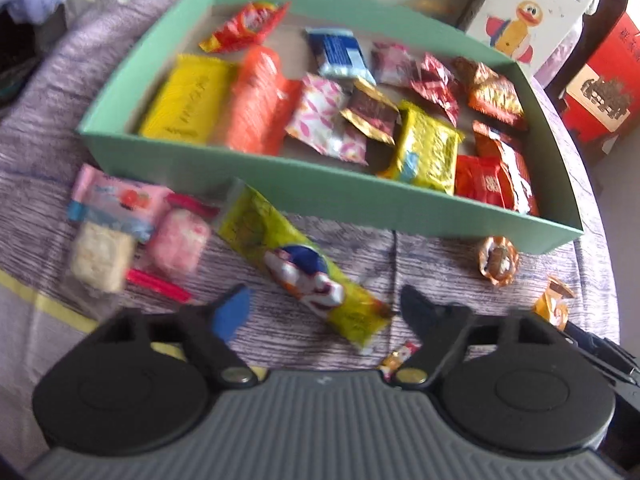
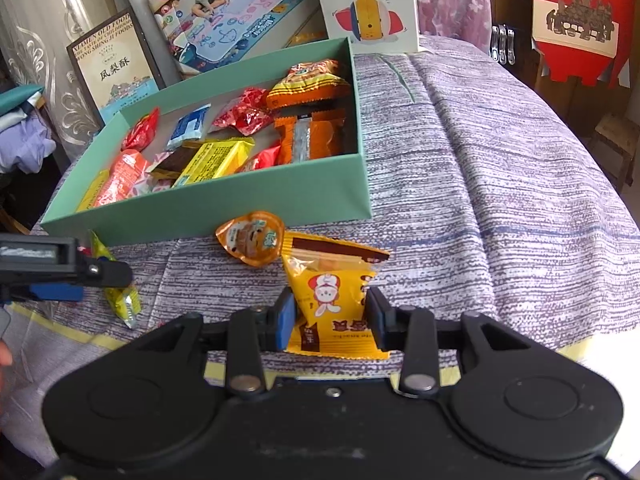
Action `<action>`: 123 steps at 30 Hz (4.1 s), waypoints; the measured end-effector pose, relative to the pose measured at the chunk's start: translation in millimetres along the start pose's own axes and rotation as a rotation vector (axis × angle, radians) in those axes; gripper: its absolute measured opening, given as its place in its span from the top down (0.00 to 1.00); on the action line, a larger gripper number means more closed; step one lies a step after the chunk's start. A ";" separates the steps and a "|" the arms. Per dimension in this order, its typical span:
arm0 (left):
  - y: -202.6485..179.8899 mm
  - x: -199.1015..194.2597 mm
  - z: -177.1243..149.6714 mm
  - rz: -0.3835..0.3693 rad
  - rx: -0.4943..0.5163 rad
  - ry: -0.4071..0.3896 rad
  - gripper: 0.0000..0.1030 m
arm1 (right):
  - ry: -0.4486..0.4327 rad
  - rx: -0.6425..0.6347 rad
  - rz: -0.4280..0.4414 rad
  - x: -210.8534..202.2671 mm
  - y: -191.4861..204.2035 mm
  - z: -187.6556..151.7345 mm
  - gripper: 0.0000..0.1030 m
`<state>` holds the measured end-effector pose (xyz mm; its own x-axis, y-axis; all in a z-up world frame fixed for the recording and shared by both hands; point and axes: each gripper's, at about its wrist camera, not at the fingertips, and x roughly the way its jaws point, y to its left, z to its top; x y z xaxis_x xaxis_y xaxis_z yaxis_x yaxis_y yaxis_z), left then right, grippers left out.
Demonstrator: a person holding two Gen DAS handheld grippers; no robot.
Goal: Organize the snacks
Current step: 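Grasp the green-yellow candy stick with the left tool while the right tool grasps the yellow cartoon pack, then carry both snacks into the green box and open both tools, then grasp the clear cookie bag with the left tool while the right tool grasps the pink candy bag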
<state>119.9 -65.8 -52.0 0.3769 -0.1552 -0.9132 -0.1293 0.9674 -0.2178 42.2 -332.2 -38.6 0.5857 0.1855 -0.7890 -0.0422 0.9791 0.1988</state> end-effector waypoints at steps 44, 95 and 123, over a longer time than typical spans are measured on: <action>34.6 -86.5 28.1 -0.103 0.323 -0.291 0.74 | -0.075 -0.032 0.125 -34.1 76.8 79.5 0.68; 49.4 -47.1 119.5 0.041 0.262 -0.280 0.00 | -0.011 0.029 0.185 49.8 113.5 163.3 0.00; 141.2 -46.8 -1.9 0.125 0.151 -0.176 0.00 | 0.122 -0.003 0.220 3.1 135.8 59.7 0.00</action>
<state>82.2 77.7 -40.6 0.5223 -0.0080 -0.8527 -0.0513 0.9979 -0.0408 86.6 -203.6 20.7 0.4602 0.4027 -0.7912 -0.1607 0.9143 0.3719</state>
